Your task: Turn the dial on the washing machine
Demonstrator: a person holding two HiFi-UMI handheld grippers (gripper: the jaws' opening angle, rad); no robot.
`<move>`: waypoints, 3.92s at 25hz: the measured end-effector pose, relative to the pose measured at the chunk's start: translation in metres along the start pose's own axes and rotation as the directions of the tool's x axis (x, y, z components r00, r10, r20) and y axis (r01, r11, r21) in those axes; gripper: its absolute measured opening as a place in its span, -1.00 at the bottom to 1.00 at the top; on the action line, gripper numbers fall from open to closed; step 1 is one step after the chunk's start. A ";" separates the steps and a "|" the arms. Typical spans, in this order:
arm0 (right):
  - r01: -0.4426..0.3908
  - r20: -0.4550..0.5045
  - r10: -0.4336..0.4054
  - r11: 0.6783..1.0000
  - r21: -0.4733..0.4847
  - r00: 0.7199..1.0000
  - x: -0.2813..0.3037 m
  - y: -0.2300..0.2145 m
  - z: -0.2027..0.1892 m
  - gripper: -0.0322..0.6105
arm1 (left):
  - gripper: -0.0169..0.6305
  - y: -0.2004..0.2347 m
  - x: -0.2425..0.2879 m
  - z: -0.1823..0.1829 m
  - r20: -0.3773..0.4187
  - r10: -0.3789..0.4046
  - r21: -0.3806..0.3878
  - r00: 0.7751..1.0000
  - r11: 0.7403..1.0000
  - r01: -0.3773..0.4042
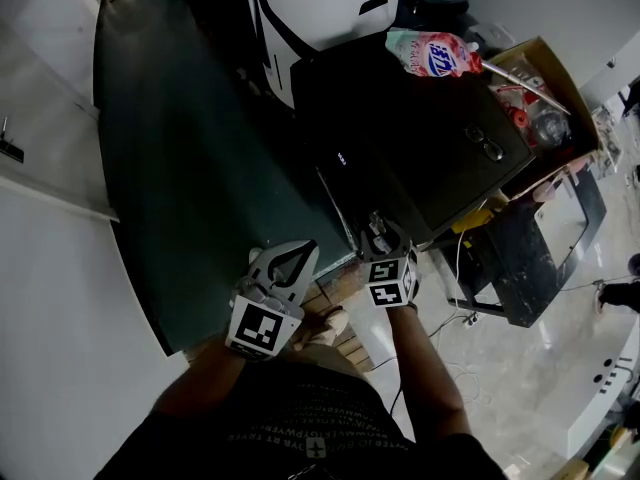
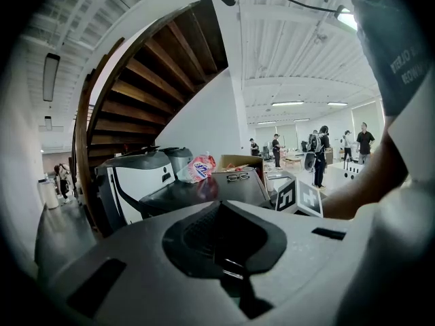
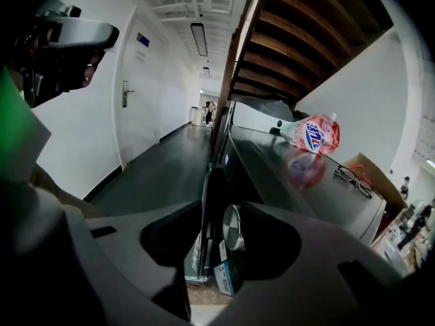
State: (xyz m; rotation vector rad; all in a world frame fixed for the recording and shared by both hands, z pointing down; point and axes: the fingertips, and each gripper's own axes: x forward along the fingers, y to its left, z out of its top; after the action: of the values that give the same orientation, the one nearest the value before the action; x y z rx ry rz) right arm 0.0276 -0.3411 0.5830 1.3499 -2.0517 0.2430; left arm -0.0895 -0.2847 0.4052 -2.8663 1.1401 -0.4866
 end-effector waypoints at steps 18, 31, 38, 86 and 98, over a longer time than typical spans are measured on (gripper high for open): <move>-0.015 -0.078 0.015 1.000 -0.001 0.997 0.001 0.005 -0.029 -0.39 | -0.94 -0.009 -0.005 -0.002 -0.003 0.011 0.001 1.000 1.000 -0.011; -0.021 -0.031 0.019 0.999 -0.047 0.999 0.011 0.006 -0.004 -0.39 | -0.94 -0.007 -0.006 -0.005 -0.017 0.014 0.001 1.000 1.000 -0.014; -0.065 -0.110 0.062 0.998 -0.022 0.992 0.009 0.016 -0.029 -0.37 | -0.94 -0.010 -0.004 -0.002 -0.027 0.014 -0.028 1.000 1.000 -0.015; -0.017 -0.091 0.010 0.997 -0.079 0.996 0.001 0.008 -0.021 -0.35 | -0.94 -0.013 -0.003 0.001 -0.038 0.031 -0.030 0.999 0.999 -0.032; -0.030 -0.164 0.018 0.997 -0.076 0.986 0.005 0.010 -0.056 -0.33 | -0.94 -0.017 -0.003 0.002 -0.052 0.027 -0.025 0.998 0.999 -0.029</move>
State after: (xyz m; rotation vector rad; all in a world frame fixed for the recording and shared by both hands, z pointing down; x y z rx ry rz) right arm 0.0413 -0.3131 0.6303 1.2172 -1.9216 0.2718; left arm -0.0798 -0.2699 0.4050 -2.8712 1.2009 -0.5515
